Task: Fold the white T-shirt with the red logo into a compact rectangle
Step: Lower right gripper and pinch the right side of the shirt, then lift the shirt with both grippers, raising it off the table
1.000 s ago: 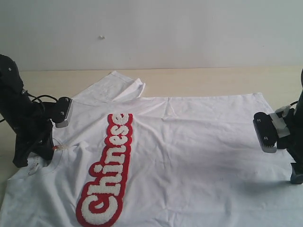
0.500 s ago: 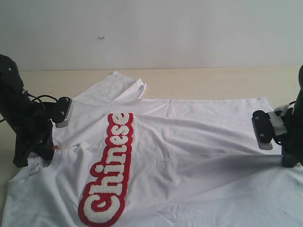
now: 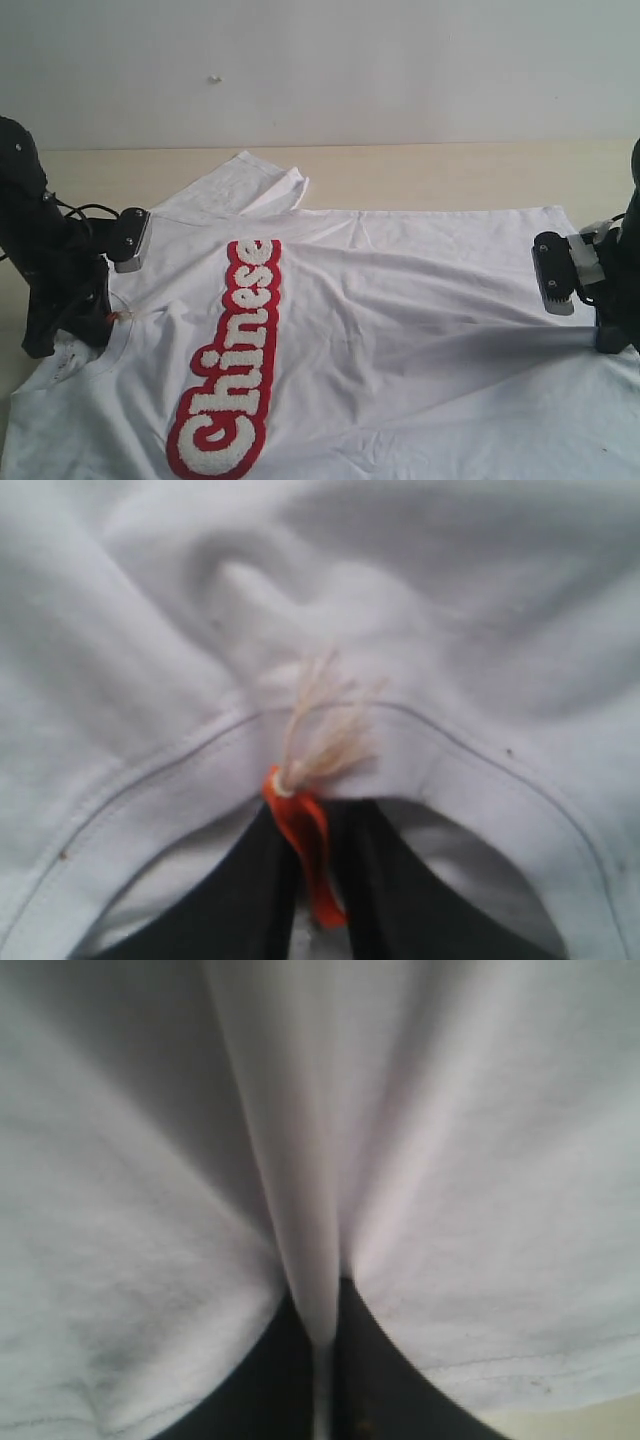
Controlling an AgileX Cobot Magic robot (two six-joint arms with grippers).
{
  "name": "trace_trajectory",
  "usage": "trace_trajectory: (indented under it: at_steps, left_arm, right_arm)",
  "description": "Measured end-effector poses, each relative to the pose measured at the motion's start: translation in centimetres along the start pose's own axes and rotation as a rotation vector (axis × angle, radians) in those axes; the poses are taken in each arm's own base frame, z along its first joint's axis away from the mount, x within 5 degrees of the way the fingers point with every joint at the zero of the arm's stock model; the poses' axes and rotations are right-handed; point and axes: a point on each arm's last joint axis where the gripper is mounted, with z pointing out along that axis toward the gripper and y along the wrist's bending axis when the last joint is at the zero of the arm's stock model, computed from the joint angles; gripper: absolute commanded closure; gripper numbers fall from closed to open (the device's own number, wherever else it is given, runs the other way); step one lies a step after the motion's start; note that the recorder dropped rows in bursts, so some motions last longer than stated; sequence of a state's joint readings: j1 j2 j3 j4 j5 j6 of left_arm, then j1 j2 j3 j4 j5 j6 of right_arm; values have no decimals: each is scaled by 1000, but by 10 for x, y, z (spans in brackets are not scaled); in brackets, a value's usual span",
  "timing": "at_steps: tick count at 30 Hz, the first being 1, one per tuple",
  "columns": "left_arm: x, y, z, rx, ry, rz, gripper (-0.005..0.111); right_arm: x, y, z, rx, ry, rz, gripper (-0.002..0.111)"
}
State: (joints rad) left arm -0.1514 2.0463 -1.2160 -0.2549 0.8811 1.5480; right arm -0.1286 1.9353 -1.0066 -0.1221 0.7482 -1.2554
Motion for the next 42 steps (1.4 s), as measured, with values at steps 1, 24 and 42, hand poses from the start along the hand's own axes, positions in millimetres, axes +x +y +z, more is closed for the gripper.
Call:
trace_trajectory:
  at_steps: [1,24,42]
  left_arm:
    - [0,-1,-1,6,2,2,90]
    - [-8,-16,-47,-63,-27,37,86]
    - [-5,-21,-26,-68,-56,-64,2]
  right_arm:
    - [0,0,0,0,0,3,108]
    - [5,4,-61,206,-61,34,108]
    - [5,3,-61,214,-65,47,108]
